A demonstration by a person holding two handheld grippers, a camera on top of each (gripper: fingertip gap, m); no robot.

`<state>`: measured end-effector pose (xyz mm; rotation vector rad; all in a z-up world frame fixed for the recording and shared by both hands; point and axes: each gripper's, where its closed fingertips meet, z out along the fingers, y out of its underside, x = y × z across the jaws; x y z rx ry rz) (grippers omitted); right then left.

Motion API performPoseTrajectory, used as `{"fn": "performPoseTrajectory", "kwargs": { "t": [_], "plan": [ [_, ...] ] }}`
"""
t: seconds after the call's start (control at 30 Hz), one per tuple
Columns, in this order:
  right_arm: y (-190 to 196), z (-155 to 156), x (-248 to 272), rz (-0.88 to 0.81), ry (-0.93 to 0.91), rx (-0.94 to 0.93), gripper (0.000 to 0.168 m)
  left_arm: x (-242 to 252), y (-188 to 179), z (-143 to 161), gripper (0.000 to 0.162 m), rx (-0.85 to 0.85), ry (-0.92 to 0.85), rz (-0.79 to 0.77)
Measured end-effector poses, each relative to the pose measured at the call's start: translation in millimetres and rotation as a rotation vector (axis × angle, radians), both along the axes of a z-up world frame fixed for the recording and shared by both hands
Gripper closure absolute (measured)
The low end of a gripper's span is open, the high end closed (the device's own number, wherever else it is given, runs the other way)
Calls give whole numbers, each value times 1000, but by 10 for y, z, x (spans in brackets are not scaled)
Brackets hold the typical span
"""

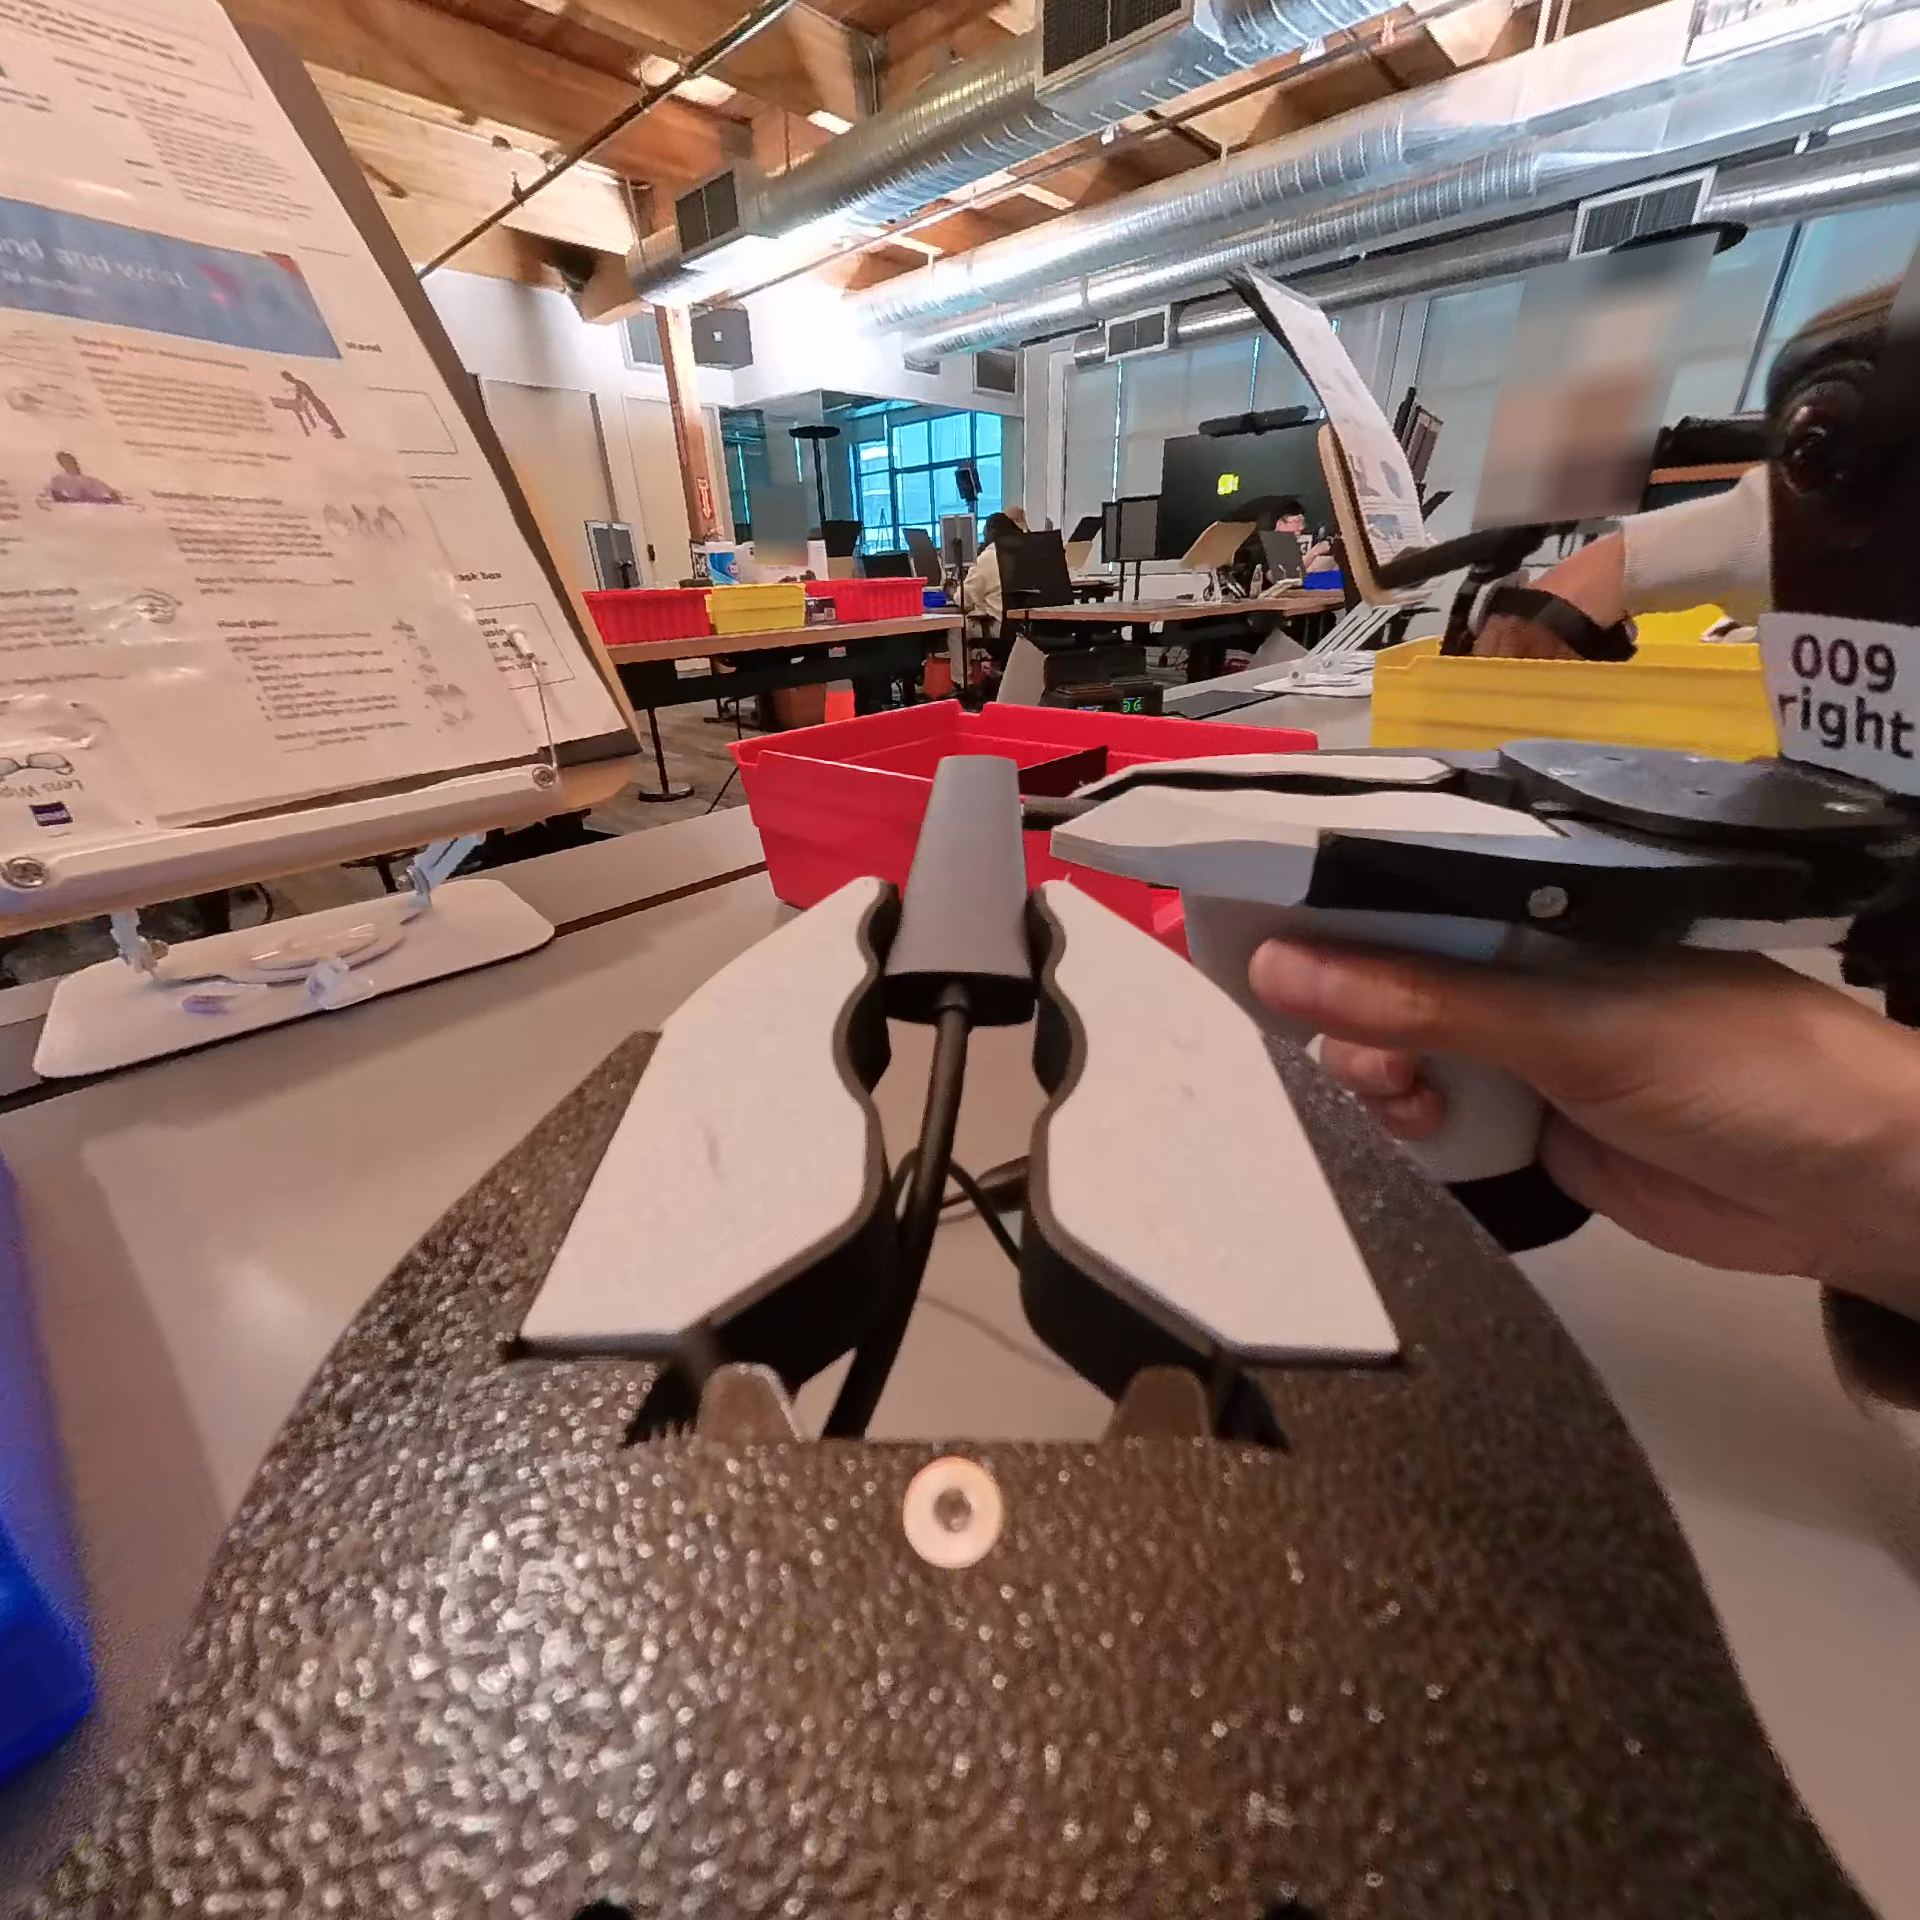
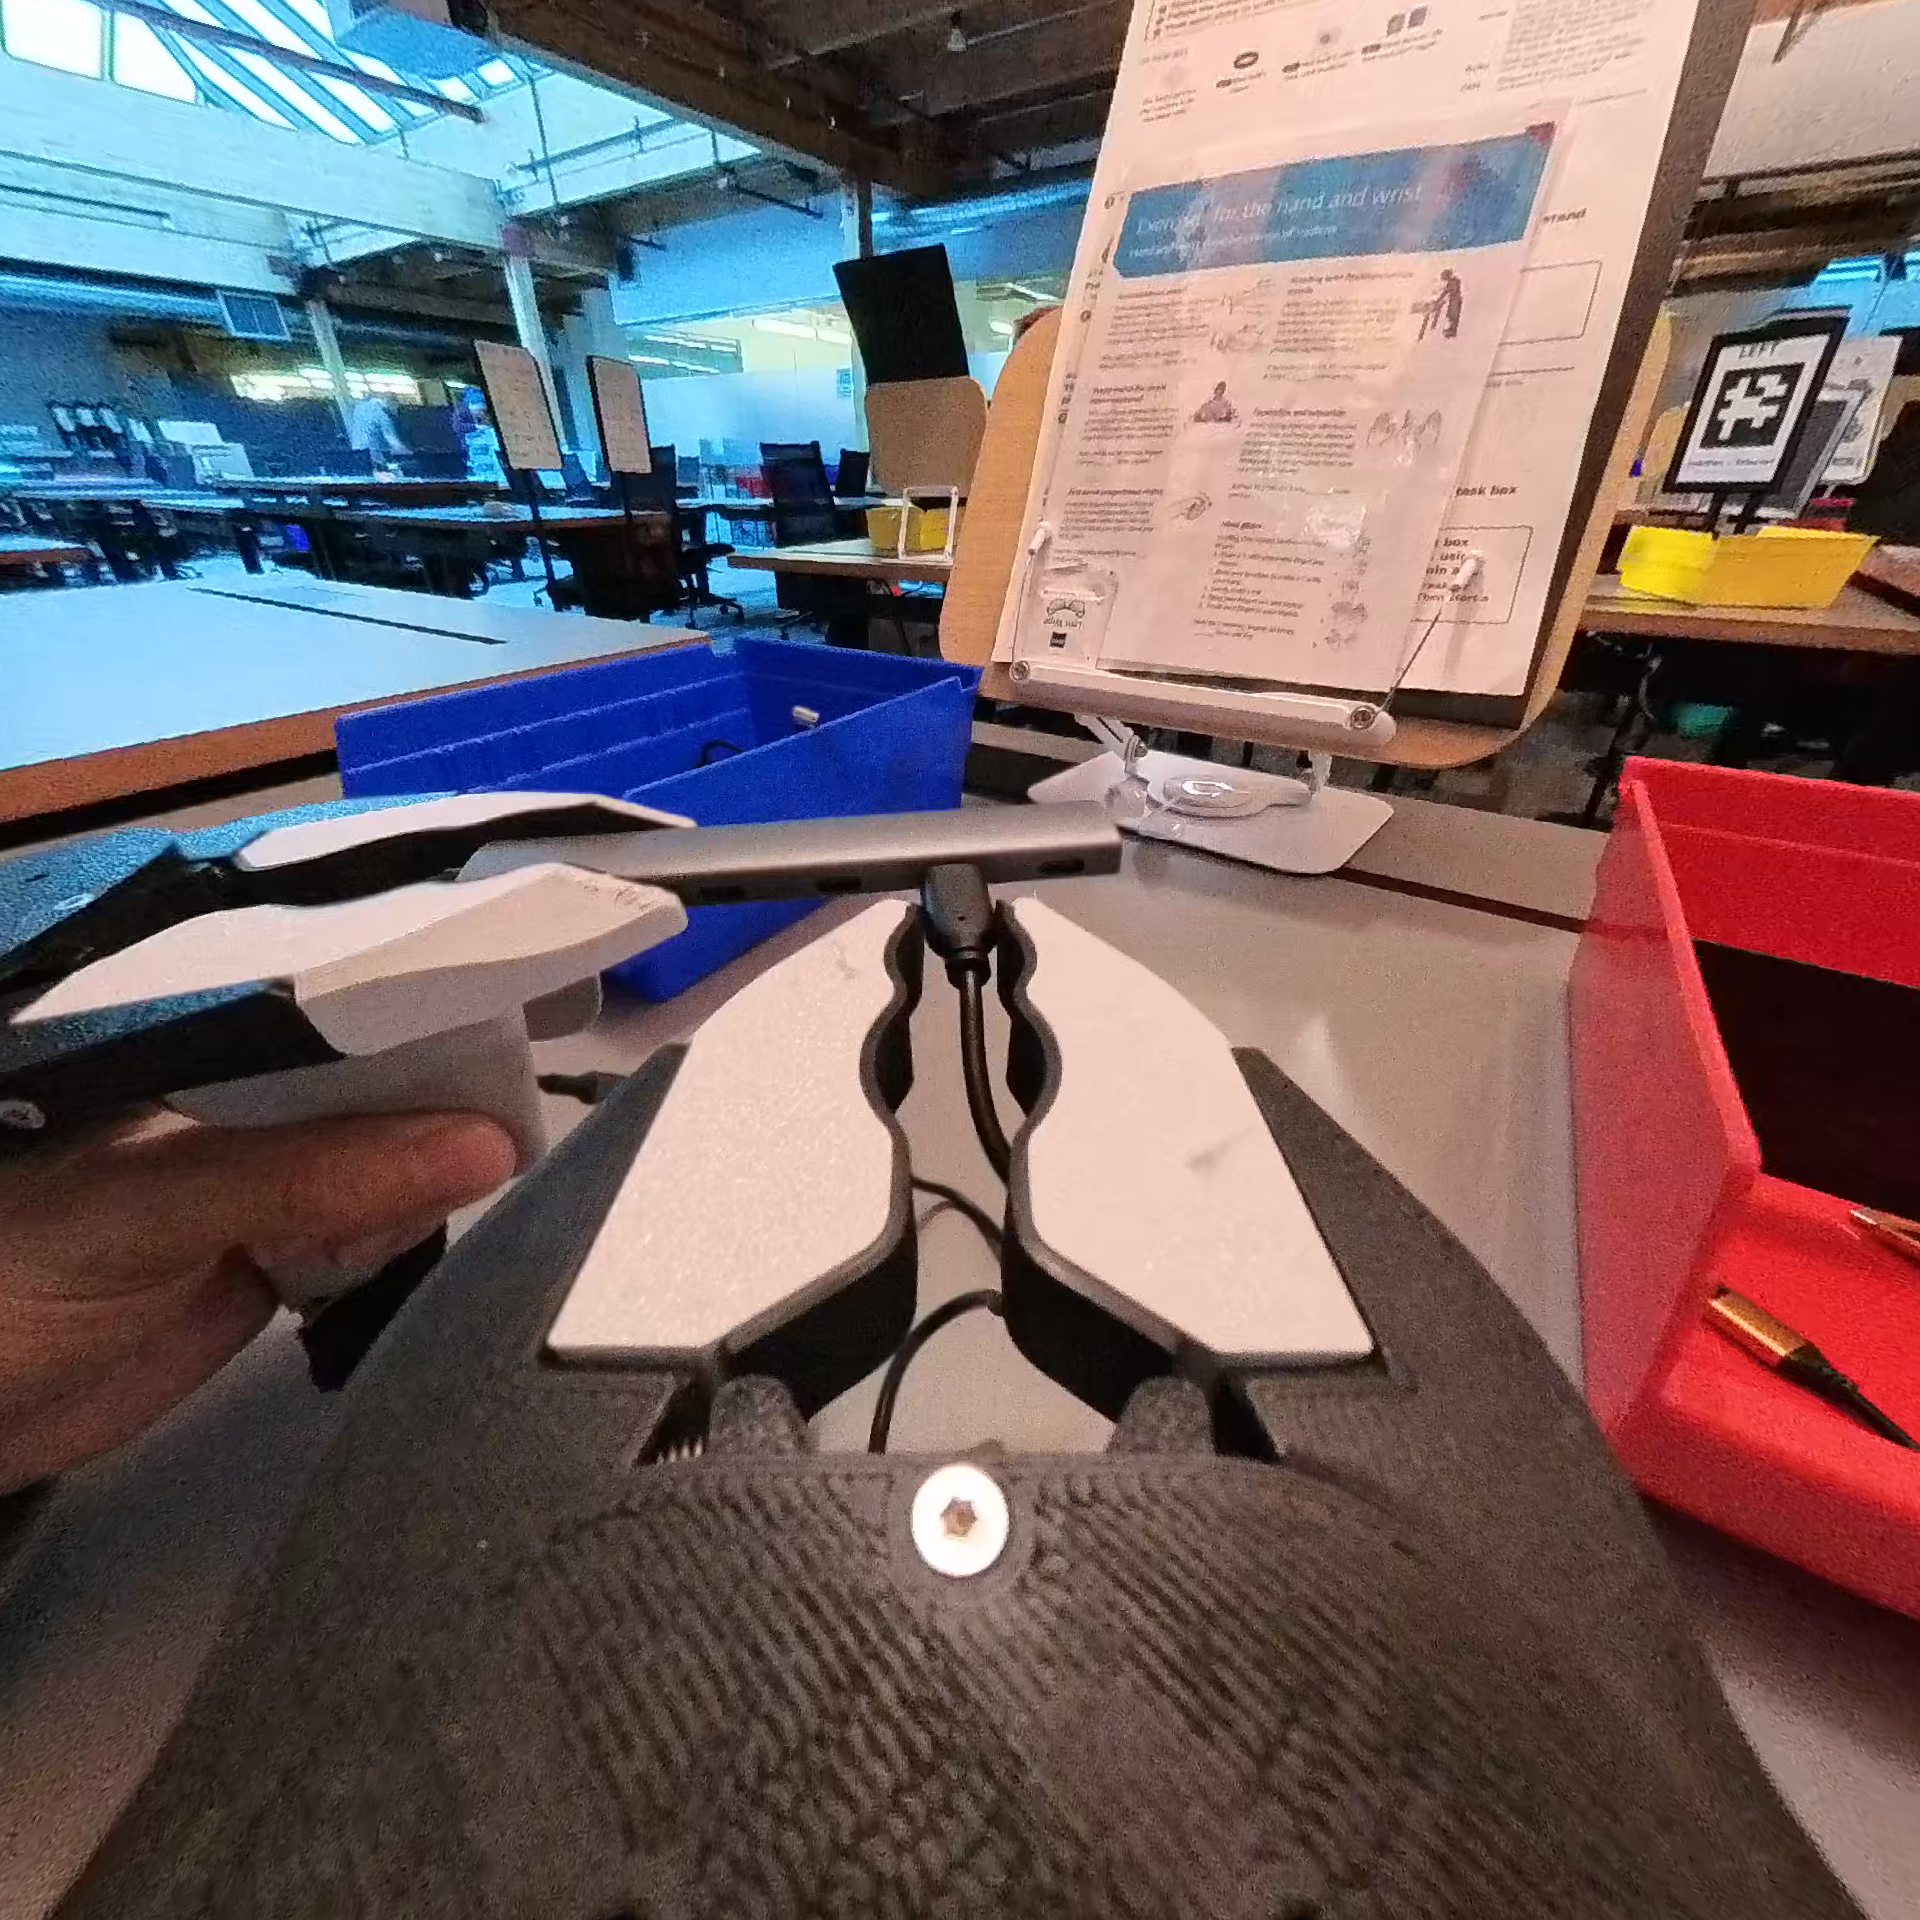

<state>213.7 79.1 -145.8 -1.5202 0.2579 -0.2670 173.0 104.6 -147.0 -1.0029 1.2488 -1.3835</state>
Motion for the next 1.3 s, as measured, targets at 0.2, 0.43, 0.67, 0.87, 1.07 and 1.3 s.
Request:
{"fn": "performPoseTrajectory", "kwargs": {
  "t": [0.2, 0.43, 0.67, 0.87, 1.07, 1.3],
  "plan": [
    [6, -7, 17, -41, -83, 0, 155, 19, 8, -52, 139, -77, 29, -32],
    [-3, -24, 33, -39, -46, -7, 156, 39, -3, -88, 138, -119, 61, -29],
    [12, -229, 48, -15, 20, -109, 156, 44, 17, -154, 137, 39, 97, 68],
    [-1, 15, -4, 56, 38, -69, 156, -9, 10, 75, 138, 12, 68, 64],
    [-47, 131, -70, 14, -12, -74, 156, -62, -21, 190, 137, 13, 38, 61],
    [-114, 245, -133, -21, -81, -81, 156, -110, -75, 315, 136, 30, 9, 49]
  ]
}}
